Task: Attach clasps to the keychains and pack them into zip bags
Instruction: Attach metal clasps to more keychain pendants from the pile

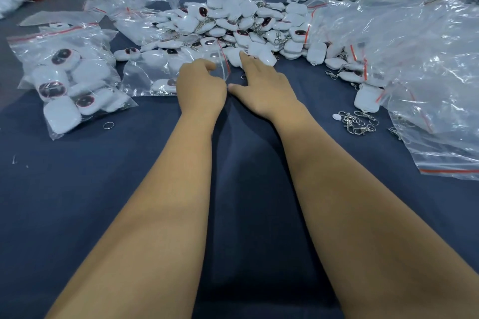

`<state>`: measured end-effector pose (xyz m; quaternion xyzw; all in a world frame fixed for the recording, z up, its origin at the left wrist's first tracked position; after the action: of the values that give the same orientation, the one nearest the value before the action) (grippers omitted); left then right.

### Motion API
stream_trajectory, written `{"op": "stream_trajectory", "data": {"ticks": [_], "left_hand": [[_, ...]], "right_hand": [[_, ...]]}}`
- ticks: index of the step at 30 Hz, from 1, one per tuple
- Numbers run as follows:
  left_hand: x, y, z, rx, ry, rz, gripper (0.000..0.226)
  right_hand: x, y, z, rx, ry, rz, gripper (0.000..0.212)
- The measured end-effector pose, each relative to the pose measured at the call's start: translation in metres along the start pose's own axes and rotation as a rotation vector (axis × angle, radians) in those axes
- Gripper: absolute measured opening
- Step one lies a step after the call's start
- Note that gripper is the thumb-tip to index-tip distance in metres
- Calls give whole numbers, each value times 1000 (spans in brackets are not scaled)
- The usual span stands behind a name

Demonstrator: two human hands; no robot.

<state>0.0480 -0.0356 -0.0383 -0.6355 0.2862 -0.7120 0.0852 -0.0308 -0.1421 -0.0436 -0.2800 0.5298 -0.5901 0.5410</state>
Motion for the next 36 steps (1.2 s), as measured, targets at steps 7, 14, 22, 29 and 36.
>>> {"op": "stream_trajectory", "data": {"ticks": [7, 14, 22, 29, 36], "left_hand": [[3, 1, 0, 19, 19, -59, 43], [7, 3, -4, 2, 87, -127, 32], [5, 6, -2, -81, 75, -120, 43], [6, 6, -6, -209, 63, -243, 36], [11, 5, -4, -273, -119, -501, 24]], "right_hand": [[2, -14, -13, 312, 121, 1, 37], [6, -13, -15, 173, 274, -52, 41], [-1, -22, -20, 549, 226, 902, 20], [-9, -17, -16, 404, 171, 1243, 37], [-7, -14, -15, 432, 176, 1158, 35]]}}
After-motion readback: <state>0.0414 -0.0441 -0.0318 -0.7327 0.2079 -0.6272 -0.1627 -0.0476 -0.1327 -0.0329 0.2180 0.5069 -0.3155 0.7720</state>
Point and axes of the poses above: each hand's wrist, its own z-axis towards the middle knuckle, its own y-axis out of the palm, x = y × z, the point moved 2 cm from there along z, towards the middle knuckle, and after that the axes turned 14 degrees about -y, right-handed, at the moved point
